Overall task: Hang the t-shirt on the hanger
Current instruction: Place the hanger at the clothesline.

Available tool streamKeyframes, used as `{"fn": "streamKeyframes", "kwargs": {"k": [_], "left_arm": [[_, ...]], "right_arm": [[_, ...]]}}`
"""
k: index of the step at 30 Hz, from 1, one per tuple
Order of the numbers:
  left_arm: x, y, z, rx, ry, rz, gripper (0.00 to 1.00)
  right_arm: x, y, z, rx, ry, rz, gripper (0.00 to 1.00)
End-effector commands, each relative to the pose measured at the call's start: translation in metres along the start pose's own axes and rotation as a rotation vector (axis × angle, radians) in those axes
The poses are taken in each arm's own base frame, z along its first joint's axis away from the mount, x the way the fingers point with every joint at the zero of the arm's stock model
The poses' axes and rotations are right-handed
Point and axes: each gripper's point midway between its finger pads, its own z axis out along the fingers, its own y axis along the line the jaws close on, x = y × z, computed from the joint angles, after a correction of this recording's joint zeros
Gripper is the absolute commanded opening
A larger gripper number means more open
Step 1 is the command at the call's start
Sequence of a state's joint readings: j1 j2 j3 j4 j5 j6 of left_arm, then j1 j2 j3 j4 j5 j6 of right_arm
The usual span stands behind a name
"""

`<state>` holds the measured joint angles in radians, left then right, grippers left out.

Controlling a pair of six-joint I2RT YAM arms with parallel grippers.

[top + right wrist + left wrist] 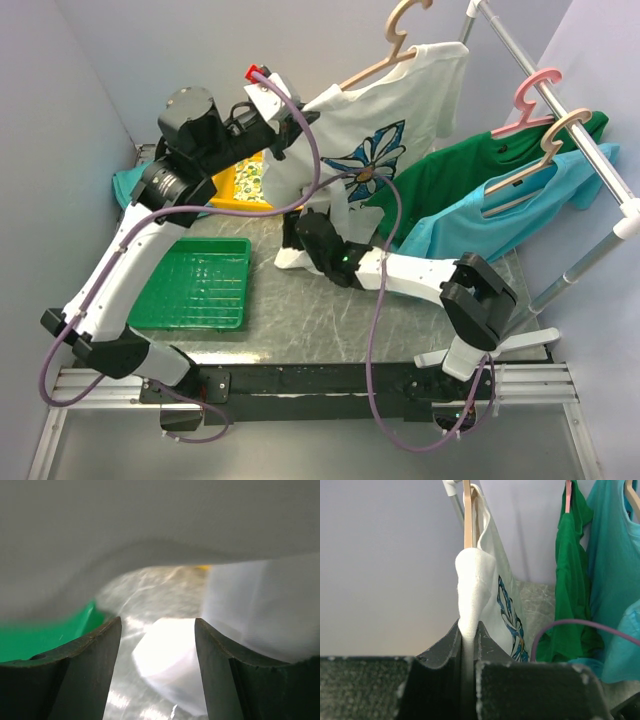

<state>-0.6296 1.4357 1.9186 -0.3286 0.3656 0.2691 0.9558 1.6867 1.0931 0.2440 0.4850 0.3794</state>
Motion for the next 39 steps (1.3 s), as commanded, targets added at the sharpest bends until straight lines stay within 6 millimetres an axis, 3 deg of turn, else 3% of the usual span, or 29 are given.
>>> {"fn": "streamKeyframes", "kwargs": {"k": [1, 3, 8, 21, 25, 31, 39], "left_arm": [[-0.051, 0.008, 0.0, 0.002, -0.153, 0.101, 0.01], [-0.046, 0.008, 0.009, 0.013, -0.157, 0.109, 0.01], [-0.027, 0.013, 0.04, 0.029, -0.138, 0.105, 0.01], [-0.004, 0.023, 0.097, 0.05, -0.188, 0.134, 0.01], [-0.001, 0.022, 0.109, 0.069, -0.205, 0.135, 0.01], [0.002, 0.02, 0.129, 0.083, -0.236, 0.126, 0.01], [0.0, 0.0, 0.146, 0.11, -0.265, 0.128, 0.01]], "right_arm": [[-0.039, -0.04, 0.007, 0.196, -0.086, 0.133, 0.68], [-0.049, -0.05, 0.009, 0.218, -0.097, 0.163, 0.68], [-0.062, -0.044, 0.003, 0.182, -0.111, 0.164, 0.68], [-0.043, -0.033, -0.01, 0.128, -0.073, 0.134, 0.68], [-0.042, -0.02, -0.022, 0.072, -0.072, 0.127, 0.68], [-0.024, 0.012, -0.046, -0.012, -0.075, 0.059, 0.68], [-0.004, 0.04, -0.069, -0.081, -0.059, 0.0, 0.68]]}}
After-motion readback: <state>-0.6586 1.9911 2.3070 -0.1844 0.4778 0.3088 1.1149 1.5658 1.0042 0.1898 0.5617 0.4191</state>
